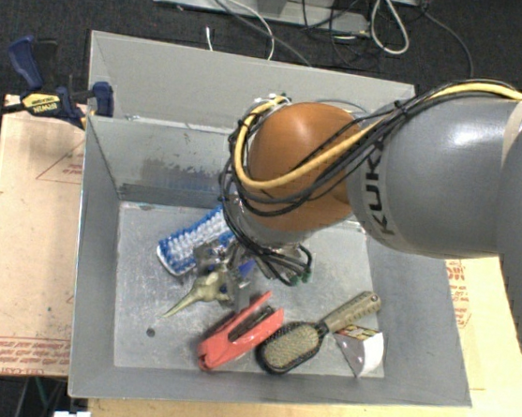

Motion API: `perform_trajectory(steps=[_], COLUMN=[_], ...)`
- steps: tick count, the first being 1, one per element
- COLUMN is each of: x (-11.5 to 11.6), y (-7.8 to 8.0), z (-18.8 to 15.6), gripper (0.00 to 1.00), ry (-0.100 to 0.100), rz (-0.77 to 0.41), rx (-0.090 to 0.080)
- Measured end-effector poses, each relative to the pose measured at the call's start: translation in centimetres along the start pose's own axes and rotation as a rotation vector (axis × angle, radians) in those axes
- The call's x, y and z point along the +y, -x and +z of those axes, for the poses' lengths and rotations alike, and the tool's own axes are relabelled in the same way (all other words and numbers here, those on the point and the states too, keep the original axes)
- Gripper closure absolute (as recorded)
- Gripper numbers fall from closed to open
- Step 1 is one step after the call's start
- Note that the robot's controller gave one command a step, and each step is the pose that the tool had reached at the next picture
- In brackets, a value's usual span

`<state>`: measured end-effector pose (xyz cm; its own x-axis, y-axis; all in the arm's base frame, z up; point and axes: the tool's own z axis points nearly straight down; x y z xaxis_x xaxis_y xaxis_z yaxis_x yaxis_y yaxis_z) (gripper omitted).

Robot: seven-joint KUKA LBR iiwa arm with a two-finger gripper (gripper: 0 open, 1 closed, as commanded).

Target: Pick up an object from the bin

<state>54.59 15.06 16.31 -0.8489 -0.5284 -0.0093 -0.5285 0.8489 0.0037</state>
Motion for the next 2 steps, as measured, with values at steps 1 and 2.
perform_trajectory(steps=[1, 2], x=[0.0, -3.9], y=[0.2, -1.5], z=[-0.4, -5.0], gripper=[1.00, 1.00], ry=[0.001, -0.002], rz=[0.002, 0.088], rx=[0.000, -0.004])
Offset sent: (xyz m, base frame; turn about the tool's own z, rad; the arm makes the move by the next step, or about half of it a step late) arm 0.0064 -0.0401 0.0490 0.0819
